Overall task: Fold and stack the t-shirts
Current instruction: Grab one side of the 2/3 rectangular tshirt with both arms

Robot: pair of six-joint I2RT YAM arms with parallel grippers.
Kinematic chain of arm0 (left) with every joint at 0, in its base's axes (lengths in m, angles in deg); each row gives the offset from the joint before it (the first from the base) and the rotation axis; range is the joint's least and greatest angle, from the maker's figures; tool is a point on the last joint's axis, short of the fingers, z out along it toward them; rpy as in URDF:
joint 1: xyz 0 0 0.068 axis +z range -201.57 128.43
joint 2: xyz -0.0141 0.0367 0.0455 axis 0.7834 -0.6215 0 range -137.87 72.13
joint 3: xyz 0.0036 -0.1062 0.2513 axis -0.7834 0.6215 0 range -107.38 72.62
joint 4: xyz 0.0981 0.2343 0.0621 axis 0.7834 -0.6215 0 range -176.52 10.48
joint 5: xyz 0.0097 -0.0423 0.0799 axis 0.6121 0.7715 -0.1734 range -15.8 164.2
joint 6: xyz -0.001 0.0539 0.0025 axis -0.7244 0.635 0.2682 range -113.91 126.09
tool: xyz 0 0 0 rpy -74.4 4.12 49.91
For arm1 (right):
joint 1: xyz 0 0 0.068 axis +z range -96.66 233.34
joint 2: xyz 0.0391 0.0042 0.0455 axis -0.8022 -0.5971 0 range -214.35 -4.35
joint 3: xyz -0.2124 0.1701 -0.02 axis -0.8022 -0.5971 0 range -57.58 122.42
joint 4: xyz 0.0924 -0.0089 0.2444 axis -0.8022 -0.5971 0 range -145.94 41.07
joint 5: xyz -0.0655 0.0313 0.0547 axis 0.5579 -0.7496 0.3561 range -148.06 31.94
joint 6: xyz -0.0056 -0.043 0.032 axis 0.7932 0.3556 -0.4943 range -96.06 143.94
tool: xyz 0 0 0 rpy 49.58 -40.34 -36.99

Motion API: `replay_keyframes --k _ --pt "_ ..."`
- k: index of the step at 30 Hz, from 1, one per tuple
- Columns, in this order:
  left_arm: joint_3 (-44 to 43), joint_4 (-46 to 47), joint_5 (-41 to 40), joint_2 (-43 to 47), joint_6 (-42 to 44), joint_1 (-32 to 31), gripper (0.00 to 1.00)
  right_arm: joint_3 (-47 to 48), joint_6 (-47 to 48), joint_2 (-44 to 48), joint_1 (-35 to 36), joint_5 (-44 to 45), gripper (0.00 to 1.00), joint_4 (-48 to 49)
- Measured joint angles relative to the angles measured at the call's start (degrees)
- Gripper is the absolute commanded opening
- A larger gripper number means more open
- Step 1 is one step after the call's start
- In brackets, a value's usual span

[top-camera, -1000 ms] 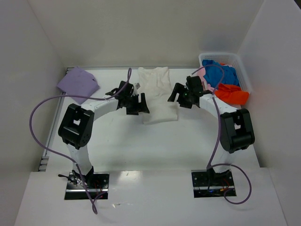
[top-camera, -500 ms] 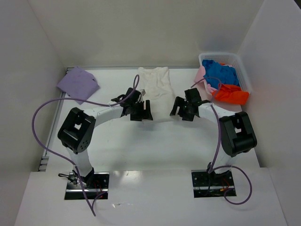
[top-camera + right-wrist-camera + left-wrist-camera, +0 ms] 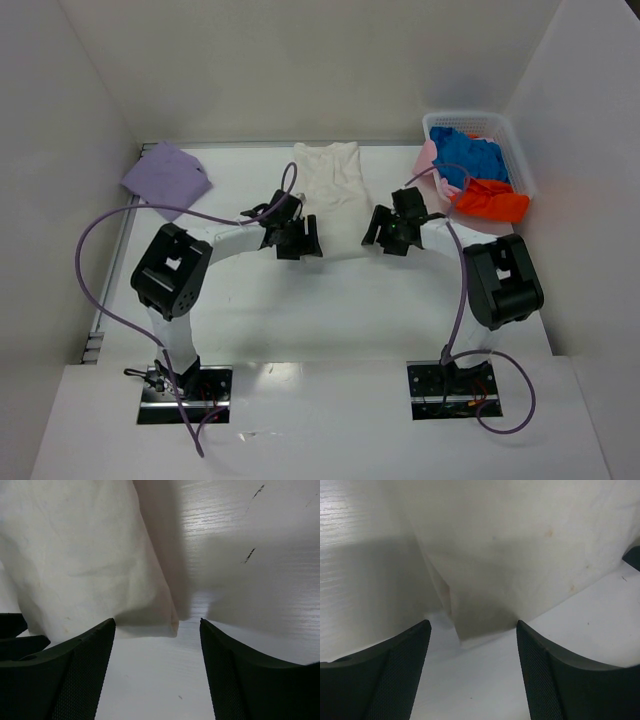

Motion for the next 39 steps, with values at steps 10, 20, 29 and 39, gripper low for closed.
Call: replay_keyframes --k 10,20,29,39 --pt "0.0 2.5 0.7 -1.6 -2.8 0.0 0.49 0.2 -0.5 -2.4 0.0 -1.5 0.50 1.7" --pt "0.0 3.2 1.2 -2.5 -4.2 0.0 0.00 0.4 -1.3 -3.1 0.3 -1.9 0.07 2.2" --pt "1.6 2.7 0.7 -1.1 -4.2 0.0 0.00 -2.6 -4.0 -1.5 1.1 -2.1 0.02 3.5" --pt "10.6 -3.3 -1.3 13.8 -4.1 0.1 0.00 -7.8 -7.5 10.7 9.5 -1.8 0.00 0.6"
